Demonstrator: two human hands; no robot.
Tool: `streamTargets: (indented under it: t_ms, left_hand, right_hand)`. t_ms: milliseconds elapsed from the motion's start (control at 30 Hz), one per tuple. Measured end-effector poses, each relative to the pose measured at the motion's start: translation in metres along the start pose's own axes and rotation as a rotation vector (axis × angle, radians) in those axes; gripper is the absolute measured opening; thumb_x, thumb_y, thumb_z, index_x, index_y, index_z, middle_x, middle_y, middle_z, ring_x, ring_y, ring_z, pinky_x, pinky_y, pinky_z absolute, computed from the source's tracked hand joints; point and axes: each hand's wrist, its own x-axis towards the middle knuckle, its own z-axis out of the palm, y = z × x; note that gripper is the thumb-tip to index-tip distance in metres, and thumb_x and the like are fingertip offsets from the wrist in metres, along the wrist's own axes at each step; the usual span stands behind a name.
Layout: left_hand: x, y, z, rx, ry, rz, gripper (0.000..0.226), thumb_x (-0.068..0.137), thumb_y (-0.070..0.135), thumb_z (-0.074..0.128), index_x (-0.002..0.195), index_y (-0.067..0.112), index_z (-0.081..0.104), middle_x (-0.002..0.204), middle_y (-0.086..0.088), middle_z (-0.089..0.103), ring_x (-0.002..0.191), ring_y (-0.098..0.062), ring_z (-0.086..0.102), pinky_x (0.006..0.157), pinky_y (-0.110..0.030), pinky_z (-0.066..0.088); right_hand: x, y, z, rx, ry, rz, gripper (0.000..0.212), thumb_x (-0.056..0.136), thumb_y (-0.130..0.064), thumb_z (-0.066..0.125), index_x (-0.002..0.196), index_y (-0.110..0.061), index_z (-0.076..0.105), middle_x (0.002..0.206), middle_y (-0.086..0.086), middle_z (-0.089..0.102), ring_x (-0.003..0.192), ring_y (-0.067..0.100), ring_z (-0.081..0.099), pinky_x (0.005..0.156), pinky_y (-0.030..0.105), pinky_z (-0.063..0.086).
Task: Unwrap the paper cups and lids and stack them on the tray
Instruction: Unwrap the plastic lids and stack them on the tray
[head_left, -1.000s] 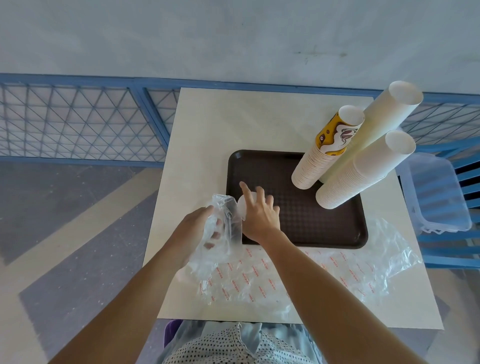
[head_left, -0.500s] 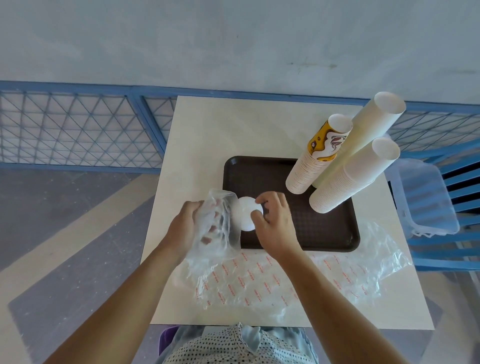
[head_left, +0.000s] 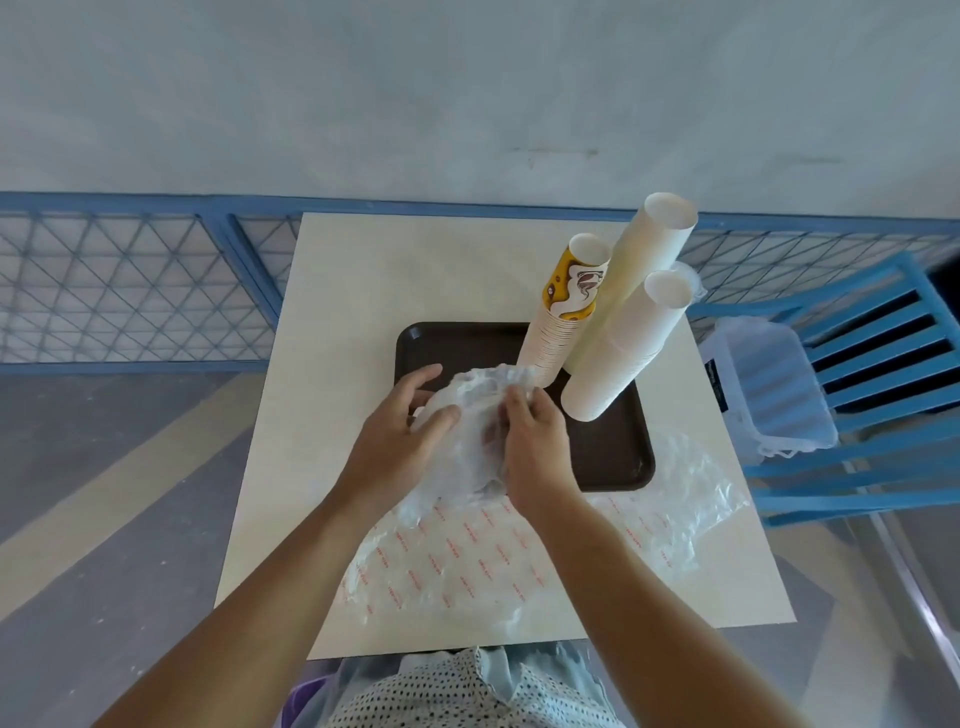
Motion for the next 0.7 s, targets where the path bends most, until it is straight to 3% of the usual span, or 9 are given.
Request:
streamTargets:
  t_ms: [100, 167, 267, 333, 467, 600, 700]
  left_hand:
    - [-0.009, 0.008, 0.009, -0.060, 0.008, -0.007, 0.040, 0.099, 0.049, 0.058, 0.138, 0.048, 0.056, 0.118, 0.018, 0.066, 0.103, 0.005, 0.061, 0.086, -0.018, 0.042]
    - [-0.016, 0.014, 0.016, -0.055, 0.010, -0.004, 0.033, 0.100, 0.046, 0.059, 0.133, 0.046, 0.060, 0.113, 0.018, 0.069, 0.099, 0.003, 0.063, 0.081, -0.013, 0.042]
    - [-0.026, 0.019, 0.031, 0.146, 0.009, 0.075, 0.018, 0.098, 0.033, 0.068, 0.113, 0.041, 0.071, 0.098, 0.023, 0.070, 0.085, -0.001, 0.065, 0.072, -0.008, 0.045]
    - [-0.031, 0.018, 0.043, 0.254, 0.044, 0.128, 0.011, 0.099, 0.030, 0.068, 0.103, 0.033, 0.077, 0.094, 0.022, 0.073, 0.087, 0.002, 0.066, 0.072, -0.007, 0.045]
    - [-0.047, 0.021, 0.075, 0.305, 0.142, 0.182, 0.013, 0.105, 0.028, 0.059, 0.101, 0.027, 0.071, 0.089, 0.020, 0.070, 0.085, 0.008, 0.063, 0.068, -0.005, 0.041]
    - [-0.061, 0.031, 0.104, 0.234, 0.282, 0.072, 0.014, 0.110, 0.031, 0.048, 0.107, 0.030, 0.062, 0.098, 0.017, 0.068, 0.087, 0.001, 0.063, 0.066, -0.007, 0.040]
    - [-0.070, 0.044, 0.111, 0.063, 0.171, -0.100, 0.022, 0.104, 0.052, 0.053, 0.106, 0.033, 0.064, 0.089, 0.016, 0.068, 0.079, -0.005, 0.065, 0.068, -0.022, 0.045]
  right_hand:
    - [0.005, -0.003, -0.029, -0.021, 0.080, -0.080, 0.025, 0.110, -0.036, 0.045, 0.097, -0.020, 0.059, 0.092, 0.002, 0.065, 0.084, 0.020, 0.064, 0.078, 0.036, 0.057]
    - [0.007, -0.006, -0.051, -0.045, 0.096, -0.152, 0.022, 0.110, -0.036, 0.043, 0.101, -0.024, 0.059, 0.100, -0.007, 0.067, 0.094, 0.010, 0.064, 0.078, 0.025, 0.052]
    - [0.011, -0.003, -0.089, -0.219, 0.123, -0.262, 0.024, 0.111, -0.032, 0.042, 0.100, -0.018, 0.058, 0.087, -0.008, 0.064, 0.080, 0.004, 0.061, 0.066, 0.020, 0.045]
    - [0.013, 0.000, -0.113, -0.297, 0.139, -0.315, 0.021, 0.110, -0.028, 0.043, 0.098, -0.019, 0.058, 0.083, -0.009, 0.063, 0.074, 0.002, 0.059, 0.062, 0.020, 0.042]
    - [0.009, 0.006, -0.154, -0.298, 0.121, -0.371, 0.021, 0.108, -0.029, 0.049, 0.099, -0.020, 0.065, 0.082, -0.003, 0.067, 0.073, 0.007, 0.060, 0.060, 0.020, 0.046]
    - [0.008, 0.014, -0.187, -0.359, 0.051, -0.420, 0.032, 0.107, -0.033, 0.051, 0.089, -0.011, 0.065, 0.074, 0.009, 0.063, 0.070, 0.022, 0.058, 0.058, 0.031, 0.044]
    - [0.005, 0.016, -0.205, -0.380, 0.029, -0.441, 0.025, 0.108, -0.030, 0.052, 0.091, -0.021, 0.068, 0.074, -0.004, 0.067, 0.069, 0.008, 0.061, 0.054, 0.017, 0.044]
